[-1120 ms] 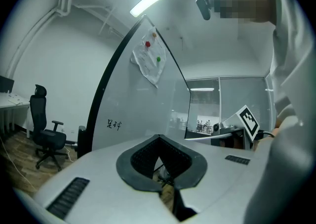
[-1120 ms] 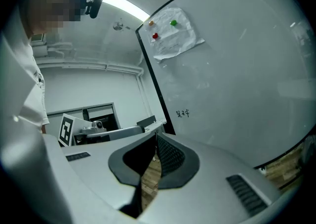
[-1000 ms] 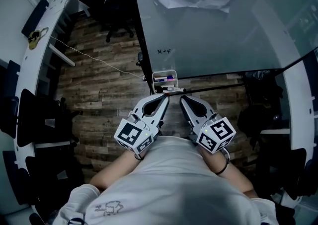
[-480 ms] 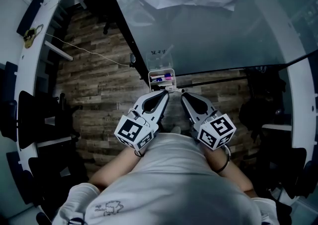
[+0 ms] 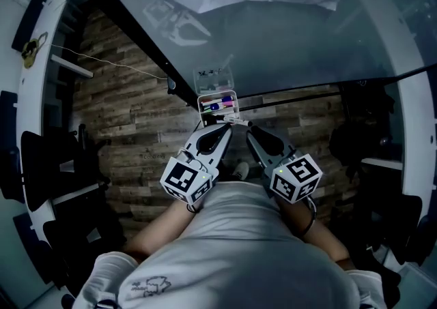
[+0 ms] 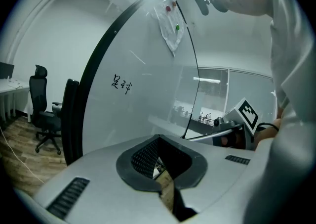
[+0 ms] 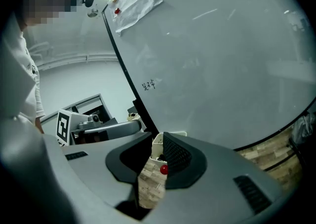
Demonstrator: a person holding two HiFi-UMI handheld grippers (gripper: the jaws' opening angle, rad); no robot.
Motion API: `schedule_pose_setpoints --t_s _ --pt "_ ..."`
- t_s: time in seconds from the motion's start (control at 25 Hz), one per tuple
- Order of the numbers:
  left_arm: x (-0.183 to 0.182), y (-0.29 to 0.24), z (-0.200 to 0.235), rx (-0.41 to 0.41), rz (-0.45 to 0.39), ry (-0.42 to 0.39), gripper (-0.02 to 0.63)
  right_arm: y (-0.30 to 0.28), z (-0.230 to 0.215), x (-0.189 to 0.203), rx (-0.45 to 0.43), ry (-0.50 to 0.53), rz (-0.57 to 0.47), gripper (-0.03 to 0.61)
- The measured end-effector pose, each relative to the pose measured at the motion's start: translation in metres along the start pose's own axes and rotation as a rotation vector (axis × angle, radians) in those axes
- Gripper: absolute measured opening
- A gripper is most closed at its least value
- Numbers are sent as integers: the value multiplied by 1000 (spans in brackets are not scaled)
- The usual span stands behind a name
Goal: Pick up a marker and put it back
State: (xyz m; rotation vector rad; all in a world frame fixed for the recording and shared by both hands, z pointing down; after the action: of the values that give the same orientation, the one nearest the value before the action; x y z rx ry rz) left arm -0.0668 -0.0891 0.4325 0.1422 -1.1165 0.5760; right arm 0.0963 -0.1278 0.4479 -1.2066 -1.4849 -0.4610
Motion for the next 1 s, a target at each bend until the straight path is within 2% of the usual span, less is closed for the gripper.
schedule_pose_setpoints --t_s 0.12,0.32,0.68,1.0 --pt "6 -6 5 5 24 18 6 -3 -7 6 29 -43 16 87" --pt "13 -16 11 14 59 40 6 -9 -19 18 68 -91 57 110" --pt "27 -27 23 12 132 48 6 -27 -35 42 105 -144 91 112" --pt "31 -32 28 21 168 53 6 -37 -37 46 117 -157 120 112"
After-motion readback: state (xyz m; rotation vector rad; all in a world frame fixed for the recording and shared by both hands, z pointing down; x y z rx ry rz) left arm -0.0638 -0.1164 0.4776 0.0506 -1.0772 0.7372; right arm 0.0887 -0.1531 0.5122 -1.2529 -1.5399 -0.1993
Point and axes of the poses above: the fingertips, and each gripper's own axes: y backward along the fingers, z to its left, x out of its underside, the point moved 8 cm from there along y, backward along the fingers, and after that the axes turned 10 degrees about y, right-handed, at the moved point
